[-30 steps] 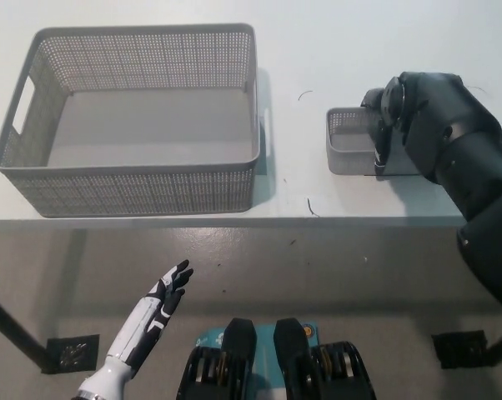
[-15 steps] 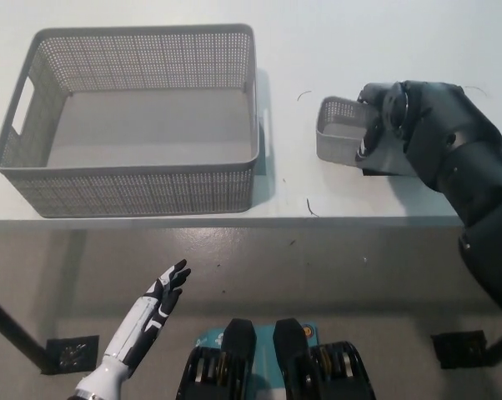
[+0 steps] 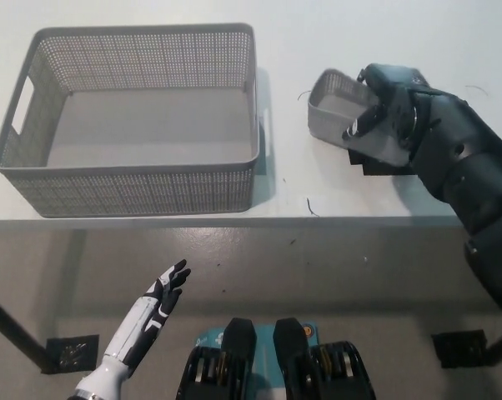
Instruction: Use the right hand to pick up a small rectangular container and put it into a bigger container on the left side
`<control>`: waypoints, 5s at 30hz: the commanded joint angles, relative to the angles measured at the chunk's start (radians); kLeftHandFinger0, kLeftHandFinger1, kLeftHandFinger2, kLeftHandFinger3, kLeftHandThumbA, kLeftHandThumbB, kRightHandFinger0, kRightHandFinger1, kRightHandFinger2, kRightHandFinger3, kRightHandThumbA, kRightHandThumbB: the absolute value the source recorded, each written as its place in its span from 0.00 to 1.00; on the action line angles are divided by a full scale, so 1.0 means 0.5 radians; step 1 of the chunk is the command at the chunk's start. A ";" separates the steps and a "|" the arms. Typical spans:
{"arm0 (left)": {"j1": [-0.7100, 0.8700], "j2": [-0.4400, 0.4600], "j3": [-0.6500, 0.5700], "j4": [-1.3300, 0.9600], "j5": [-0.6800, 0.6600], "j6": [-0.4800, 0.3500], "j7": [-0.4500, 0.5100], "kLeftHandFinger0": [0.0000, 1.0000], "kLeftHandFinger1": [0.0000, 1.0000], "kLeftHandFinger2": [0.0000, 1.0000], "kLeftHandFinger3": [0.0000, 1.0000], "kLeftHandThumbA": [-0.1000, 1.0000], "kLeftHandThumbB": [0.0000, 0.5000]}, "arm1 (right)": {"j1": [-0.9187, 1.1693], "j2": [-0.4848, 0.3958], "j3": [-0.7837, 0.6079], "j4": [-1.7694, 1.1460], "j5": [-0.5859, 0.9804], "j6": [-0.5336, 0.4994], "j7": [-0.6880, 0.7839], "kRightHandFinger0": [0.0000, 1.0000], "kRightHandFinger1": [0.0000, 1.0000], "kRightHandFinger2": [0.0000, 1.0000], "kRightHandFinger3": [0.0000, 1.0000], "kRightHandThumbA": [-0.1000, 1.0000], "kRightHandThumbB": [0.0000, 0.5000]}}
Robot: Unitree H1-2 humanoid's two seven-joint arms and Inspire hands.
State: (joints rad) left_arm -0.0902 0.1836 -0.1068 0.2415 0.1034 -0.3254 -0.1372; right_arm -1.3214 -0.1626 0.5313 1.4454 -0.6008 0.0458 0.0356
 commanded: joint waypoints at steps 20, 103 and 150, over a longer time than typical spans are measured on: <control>-0.019 0.033 0.009 -0.065 -0.020 -0.029 -0.026 1.00 1.00 1.00 1.00 1.00 0.57 | -0.890 0.054 -0.068 -0.221 -0.017 -0.292 -0.297 0.00 0.37 0.75 0.54 0.00 0.55; -0.251 0.038 -0.018 0.080 0.008 -0.040 -0.101 1.00 1.00 1.00 1.00 1.00 0.56 | 1.607 -0.416 -0.858 -4.049 0.603 -0.346 0.183 1.00 1.00 1.00 1.00 1.00 0.72; -0.238 0.014 0.006 0.116 -0.029 -0.119 -0.082 1.00 1.00 1.00 1.00 1.00 0.55 | 2.434 0.033 -0.778 -2.468 0.860 -1.031 -0.195 1.00 1.00 1.00 1.00 1.00 0.33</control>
State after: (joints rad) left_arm -0.2098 0.1889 -0.1098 0.3187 0.0979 -0.3426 -0.1853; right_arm -0.0987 -0.1458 0.1513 0.2308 -0.2077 -0.3955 -0.0839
